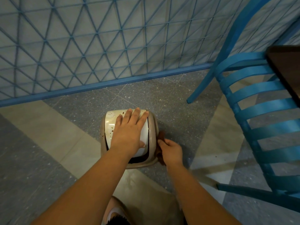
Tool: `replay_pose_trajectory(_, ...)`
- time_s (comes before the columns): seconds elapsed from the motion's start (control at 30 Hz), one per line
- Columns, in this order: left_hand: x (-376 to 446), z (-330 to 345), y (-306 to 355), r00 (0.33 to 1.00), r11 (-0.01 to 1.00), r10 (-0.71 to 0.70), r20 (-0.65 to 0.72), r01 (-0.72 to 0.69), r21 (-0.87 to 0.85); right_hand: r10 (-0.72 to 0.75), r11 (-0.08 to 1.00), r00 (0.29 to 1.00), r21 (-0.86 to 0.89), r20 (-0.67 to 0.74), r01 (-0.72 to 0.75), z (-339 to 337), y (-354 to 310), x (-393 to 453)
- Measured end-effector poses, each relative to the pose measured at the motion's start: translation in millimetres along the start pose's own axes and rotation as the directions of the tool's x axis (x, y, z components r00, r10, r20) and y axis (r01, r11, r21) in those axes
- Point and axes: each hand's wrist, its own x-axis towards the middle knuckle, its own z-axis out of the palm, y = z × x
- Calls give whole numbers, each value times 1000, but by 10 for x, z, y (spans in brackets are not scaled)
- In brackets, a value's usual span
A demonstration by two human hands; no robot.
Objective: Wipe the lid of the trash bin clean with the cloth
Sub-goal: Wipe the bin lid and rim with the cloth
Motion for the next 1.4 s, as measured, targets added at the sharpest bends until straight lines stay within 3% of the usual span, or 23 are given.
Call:
replay_pose_trajectory(0.13,13,17,-6,1000,1000,-3,-14,3,8,-20,999,999,-26,-31,19,67,-77,41)
replay_pose_trajectory(0.37,15,28,-11,1000,1000,-2,-5,2,-3,200,942,977,288,-74,-171,131,457,-490)
replay_pose_trajectory(0.53,26,-81,-32,997,996,-75,26,76,-44,174,961,984,224,-39,-161,69,238,-324)
replay_pose_trajectory(0.63,31,-156,-105,986,985,-159,53,162,-57,90,995,994,56,-55,-87,34,45,-100)
replay_pose_trajectory(0.77,58,-226,-205,974,972,-211,83,218,-89,1,1000,997,-14,-84,-2,41,-41,31)
replay_pose_trajectory(0.9,62,-173,-207,991,963,-104,80,120,-240,-14,999,996,33,-85,17,62,47,-63)
replay_pose_trajectory(1.13,24,-73,-142,996,962,-58,66,74,-263,34,993,993,120,-111,-21,11,281,-275)
replay_pose_trajectory(1.27,10,-74,-148,995,961,-68,68,84,-262,-221,973,961,-104,-164,206,-17,78,-203)
replay_pose_trajectory(1.4,22,-53,-137,996,969,-74,56,85,-234,-464,847,884,-316,-47,428,69,-121,-168)
